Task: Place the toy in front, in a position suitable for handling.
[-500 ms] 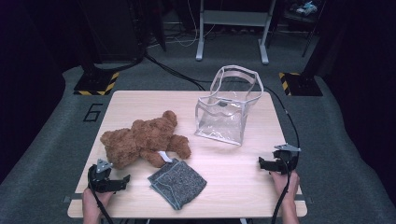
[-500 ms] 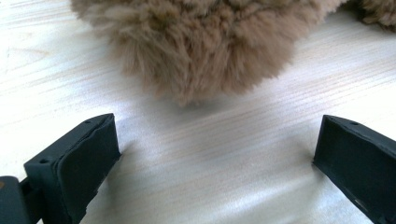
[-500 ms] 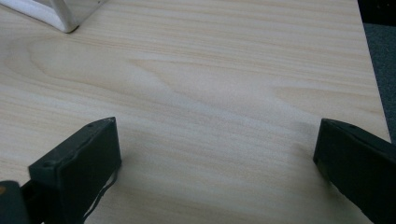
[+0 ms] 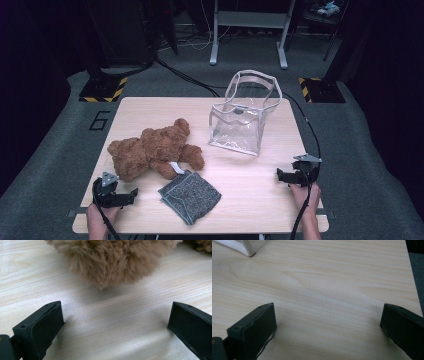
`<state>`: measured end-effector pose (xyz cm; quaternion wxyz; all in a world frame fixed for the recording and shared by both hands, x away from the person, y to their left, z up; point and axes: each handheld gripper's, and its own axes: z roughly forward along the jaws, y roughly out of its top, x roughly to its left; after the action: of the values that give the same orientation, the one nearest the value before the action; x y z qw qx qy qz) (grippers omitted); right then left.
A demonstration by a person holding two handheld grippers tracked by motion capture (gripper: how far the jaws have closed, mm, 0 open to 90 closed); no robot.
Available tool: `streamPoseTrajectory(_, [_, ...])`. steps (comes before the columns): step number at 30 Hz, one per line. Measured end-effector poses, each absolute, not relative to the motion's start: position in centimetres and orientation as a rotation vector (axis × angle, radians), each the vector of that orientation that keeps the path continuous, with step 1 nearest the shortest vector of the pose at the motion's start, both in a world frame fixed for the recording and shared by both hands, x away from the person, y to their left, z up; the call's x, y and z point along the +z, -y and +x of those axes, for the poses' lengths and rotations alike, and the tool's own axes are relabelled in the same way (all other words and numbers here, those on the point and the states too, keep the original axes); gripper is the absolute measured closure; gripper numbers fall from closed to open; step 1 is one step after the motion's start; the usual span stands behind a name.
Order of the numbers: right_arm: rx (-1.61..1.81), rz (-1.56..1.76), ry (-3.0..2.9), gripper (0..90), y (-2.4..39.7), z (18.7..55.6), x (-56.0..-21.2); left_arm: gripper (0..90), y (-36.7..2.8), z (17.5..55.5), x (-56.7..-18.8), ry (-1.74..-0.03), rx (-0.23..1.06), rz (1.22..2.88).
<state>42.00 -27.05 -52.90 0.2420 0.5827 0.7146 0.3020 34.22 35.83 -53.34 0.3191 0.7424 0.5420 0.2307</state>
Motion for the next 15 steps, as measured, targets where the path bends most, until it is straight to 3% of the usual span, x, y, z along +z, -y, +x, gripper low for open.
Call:
streamPoseTrajectory(9, [0.873,1.604,-2.016,0.0,27.0,42.0,-52.4,0.0,-35.8,34.4,-53.4,-1.417,0.609,1.954])
streamPoseTrajectory(15, [0.925,1.517,-2.064,0.0,25.4,40.6,-50.0,0.0,-35.8,34.4,-53.4,-1.425,0.608,1.949])
